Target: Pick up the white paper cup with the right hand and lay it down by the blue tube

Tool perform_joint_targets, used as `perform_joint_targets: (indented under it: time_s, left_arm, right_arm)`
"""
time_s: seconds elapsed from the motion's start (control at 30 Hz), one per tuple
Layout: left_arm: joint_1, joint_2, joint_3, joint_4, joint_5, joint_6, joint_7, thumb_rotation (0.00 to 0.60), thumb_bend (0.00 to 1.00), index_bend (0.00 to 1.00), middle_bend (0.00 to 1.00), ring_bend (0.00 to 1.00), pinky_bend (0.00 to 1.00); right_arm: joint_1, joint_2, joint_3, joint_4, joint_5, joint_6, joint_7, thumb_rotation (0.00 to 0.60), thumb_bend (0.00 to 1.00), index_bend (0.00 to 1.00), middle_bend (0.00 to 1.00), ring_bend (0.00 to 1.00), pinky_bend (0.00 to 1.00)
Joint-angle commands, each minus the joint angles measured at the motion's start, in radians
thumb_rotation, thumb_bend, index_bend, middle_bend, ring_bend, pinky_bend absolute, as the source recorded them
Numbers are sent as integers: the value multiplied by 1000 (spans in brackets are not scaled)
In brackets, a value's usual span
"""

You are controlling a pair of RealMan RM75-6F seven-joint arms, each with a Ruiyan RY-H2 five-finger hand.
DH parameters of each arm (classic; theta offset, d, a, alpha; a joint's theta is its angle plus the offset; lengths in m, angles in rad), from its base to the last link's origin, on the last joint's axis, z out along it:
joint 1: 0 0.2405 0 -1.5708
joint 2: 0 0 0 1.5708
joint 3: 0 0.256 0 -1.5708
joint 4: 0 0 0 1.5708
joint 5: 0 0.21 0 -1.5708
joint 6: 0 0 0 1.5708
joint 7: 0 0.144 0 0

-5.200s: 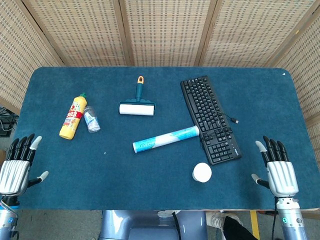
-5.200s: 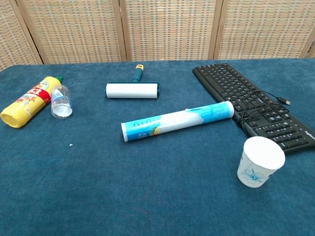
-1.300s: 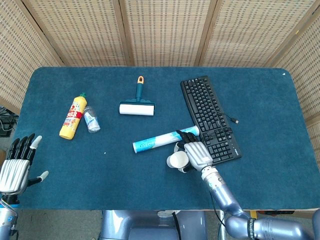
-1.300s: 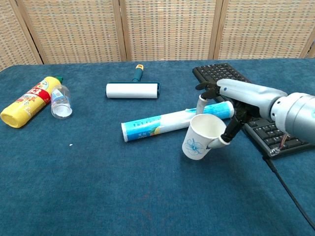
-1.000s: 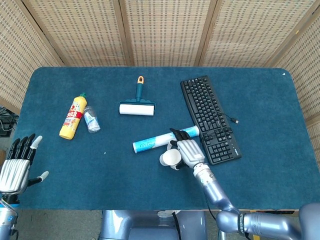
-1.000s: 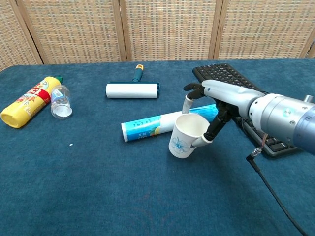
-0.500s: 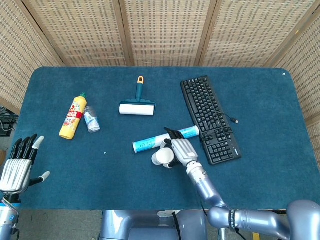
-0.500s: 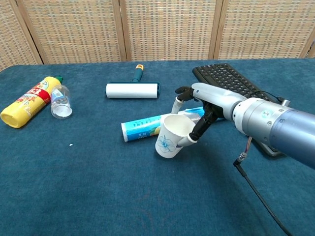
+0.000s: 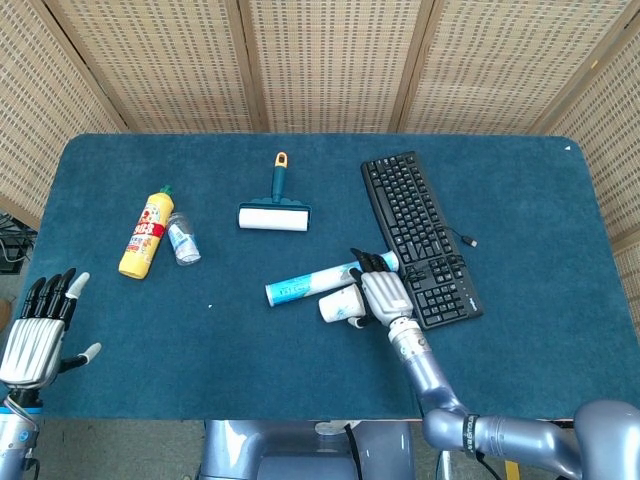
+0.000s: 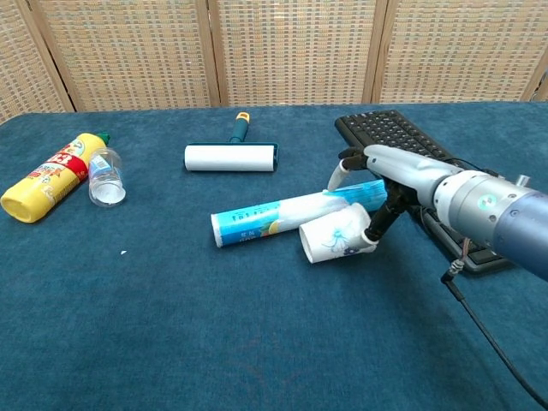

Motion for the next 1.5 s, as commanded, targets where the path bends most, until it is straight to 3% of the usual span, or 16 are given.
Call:
perform_joint_targets:
  time_s: [0.03, 0.4, 0.7, 1.07, 1.5]
  left_arm:
    - [0, -1, 1, -1, 1, 1, 2, 600, 113, 0, 0, 0, 0]
    - [1, 0, 4, -5, 5, 2, 3, 600, 114, 0, 0, 0, 0]
    - [-1, 2, 1, -4, -1, -3, -10, 600, 116, 0, 0, 0, 0]
    - [-2, 7, -1, -4, -9, -9, -27, 600, 117, 0, 0, 0, 0]
    - [-2, 17, 0, -9, -9, -11, -45, 600, 116, 0, 0, 0, 0]
  right_arm:
    - [-10, 17, -7, -18, -9, 21, -15, 600, 219, 291, 0, 0, 0]
    - [-34, 9, -73, -94, -97, 113, -102, 600, 221, 336, 0, 0, 0]
    - [-31, -68, -103, -59, -130, 159, -197, 600, 219, 347, 0, 0, 0]
    - [-15, -155, -93, 20, -178, 209, -301, 600, 220, 369, 0, 0, 0]
    - [5, -230, -74, 102, -145, 176, -389, 600, 220, 370, 0, 0, 0]
